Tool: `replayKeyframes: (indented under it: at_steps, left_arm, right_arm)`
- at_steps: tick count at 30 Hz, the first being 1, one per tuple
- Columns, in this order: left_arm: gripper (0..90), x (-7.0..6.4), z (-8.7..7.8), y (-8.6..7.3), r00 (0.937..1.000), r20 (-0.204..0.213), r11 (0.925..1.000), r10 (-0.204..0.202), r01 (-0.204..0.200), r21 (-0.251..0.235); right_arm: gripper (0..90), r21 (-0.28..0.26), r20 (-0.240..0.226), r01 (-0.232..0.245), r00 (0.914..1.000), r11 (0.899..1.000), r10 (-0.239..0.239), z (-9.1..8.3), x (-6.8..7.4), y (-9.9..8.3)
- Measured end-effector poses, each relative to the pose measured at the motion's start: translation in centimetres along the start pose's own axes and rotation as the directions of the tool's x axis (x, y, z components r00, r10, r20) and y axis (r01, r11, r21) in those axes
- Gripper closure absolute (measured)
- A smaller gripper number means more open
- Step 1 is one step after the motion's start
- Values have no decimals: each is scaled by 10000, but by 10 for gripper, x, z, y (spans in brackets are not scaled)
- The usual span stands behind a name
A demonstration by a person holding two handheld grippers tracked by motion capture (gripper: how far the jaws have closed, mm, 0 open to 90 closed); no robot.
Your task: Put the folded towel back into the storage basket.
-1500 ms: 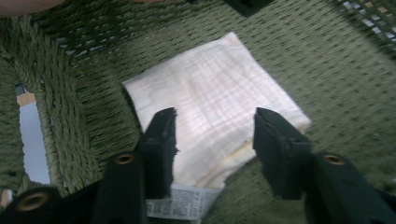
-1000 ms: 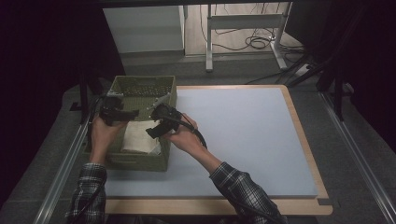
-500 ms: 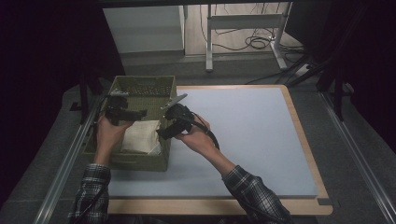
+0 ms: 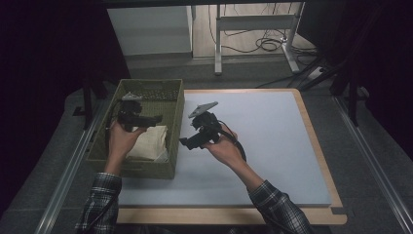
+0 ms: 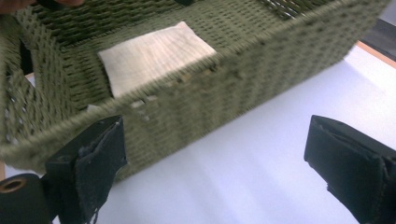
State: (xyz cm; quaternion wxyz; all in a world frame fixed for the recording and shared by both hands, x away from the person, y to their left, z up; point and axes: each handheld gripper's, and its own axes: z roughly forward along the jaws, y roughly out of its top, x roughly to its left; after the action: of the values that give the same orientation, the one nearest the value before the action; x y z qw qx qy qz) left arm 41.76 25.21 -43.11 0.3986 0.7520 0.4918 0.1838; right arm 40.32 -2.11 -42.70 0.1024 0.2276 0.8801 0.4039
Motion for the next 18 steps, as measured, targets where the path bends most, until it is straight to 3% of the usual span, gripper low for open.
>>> replayKeyframes:
  at_steps: [8, 18]
  left_arm:
    - [17, -14, 2, 6, 9994, 235, 9996, 240, -236, -156]
    - [12, -35, 6, 14, 9956, 359, 9963, 861, -859, -68]
  right_arm:
    - [41, -17, 193, -218, 9996, 9998, 218, -15, -16, -24]
    - [41, 163, 389, -361, 9986, 9992, 354, -34, -35, -55]
